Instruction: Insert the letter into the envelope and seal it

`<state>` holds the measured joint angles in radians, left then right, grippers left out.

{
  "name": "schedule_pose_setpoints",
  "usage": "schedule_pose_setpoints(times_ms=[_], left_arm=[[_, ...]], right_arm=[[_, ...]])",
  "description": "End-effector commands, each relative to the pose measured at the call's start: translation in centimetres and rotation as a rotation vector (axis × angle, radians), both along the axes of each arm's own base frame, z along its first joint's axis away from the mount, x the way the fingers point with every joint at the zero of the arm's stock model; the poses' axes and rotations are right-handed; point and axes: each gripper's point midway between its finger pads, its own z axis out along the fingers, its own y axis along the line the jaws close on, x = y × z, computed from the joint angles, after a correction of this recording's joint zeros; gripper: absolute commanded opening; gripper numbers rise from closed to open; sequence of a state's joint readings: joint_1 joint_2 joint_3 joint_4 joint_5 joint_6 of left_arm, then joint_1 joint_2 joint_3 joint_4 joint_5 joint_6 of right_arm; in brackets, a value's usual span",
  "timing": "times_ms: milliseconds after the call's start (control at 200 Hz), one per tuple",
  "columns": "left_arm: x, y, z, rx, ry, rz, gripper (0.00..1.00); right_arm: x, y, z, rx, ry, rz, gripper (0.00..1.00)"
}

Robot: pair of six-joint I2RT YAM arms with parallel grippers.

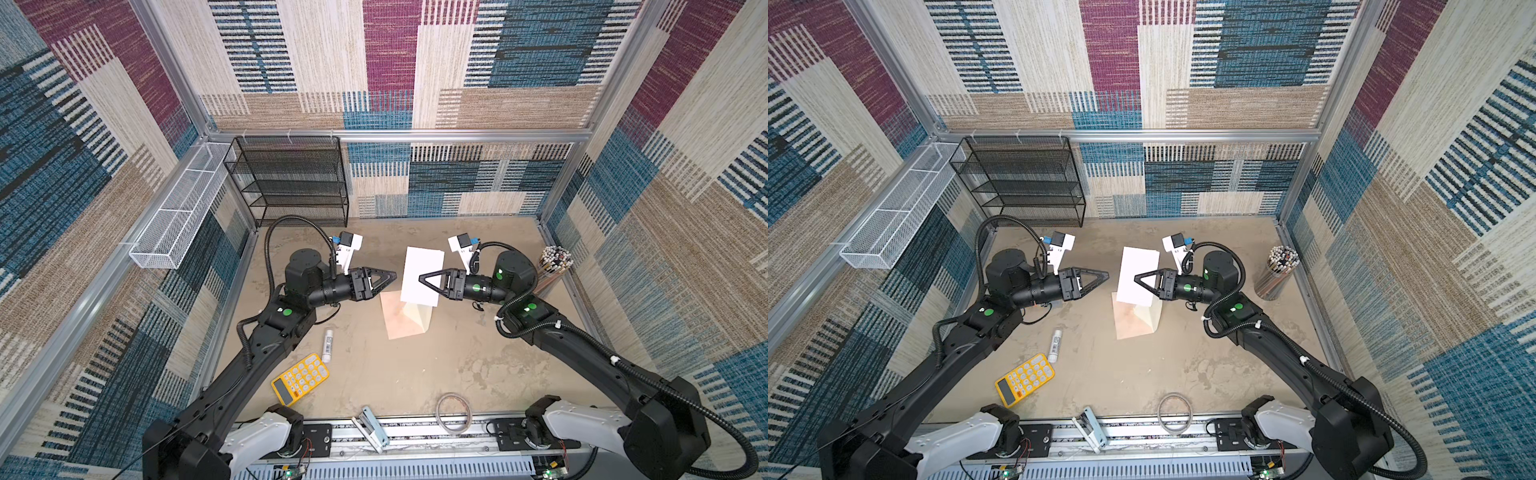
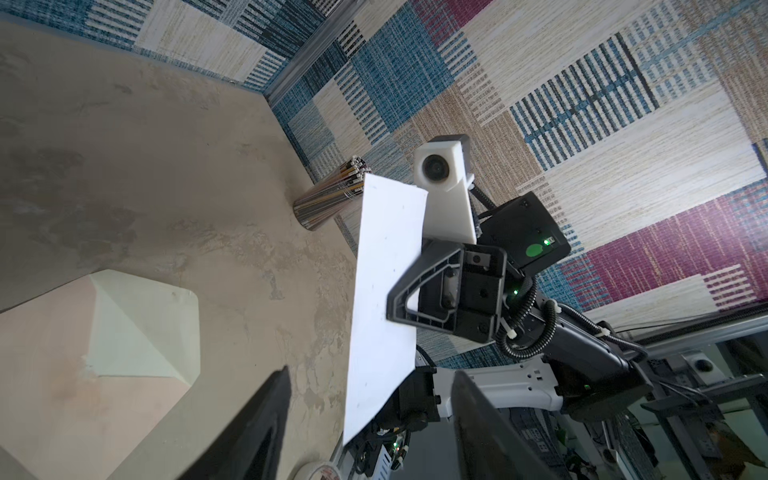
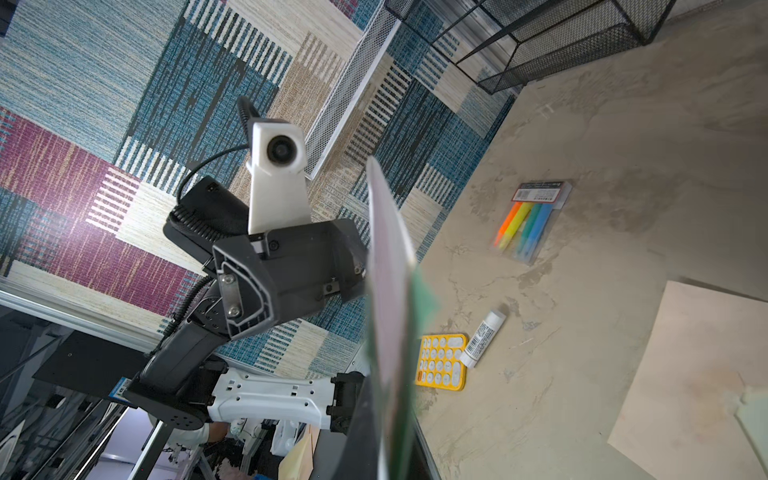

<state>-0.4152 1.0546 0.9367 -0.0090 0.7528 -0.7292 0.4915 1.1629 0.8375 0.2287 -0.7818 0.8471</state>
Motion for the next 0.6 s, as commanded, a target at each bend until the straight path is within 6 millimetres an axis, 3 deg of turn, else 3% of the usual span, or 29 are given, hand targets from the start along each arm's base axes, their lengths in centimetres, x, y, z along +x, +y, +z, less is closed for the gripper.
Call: schedule_pose_setpoints(times_ms=[0,150,336,596], left_arm=[[-0.9,1.5,-1.6,0.088,0.031,0.062,0.65],[-2.9,3.1,-2.9,0.123,0.069,0.107,0.63],[-4.2,4.3,-5.7,0.223,0.137,0.121,0.58],[-1.8,5.3,-9.4,0.366,0.249,0.217,0.57]], right_arm=[[0.6,-0.7,-0.4,-0.026,0.013,-0.072,0.00],[1.0,-1.8,-1.3,-0.073,0.032,-0.151,0.00],[1.8,-2.5,-3.8,-0.166,0.065,-0.209,0.00],[3.5,-2.2,-8.0,-0.295,0.114,-0.216,0.00]])
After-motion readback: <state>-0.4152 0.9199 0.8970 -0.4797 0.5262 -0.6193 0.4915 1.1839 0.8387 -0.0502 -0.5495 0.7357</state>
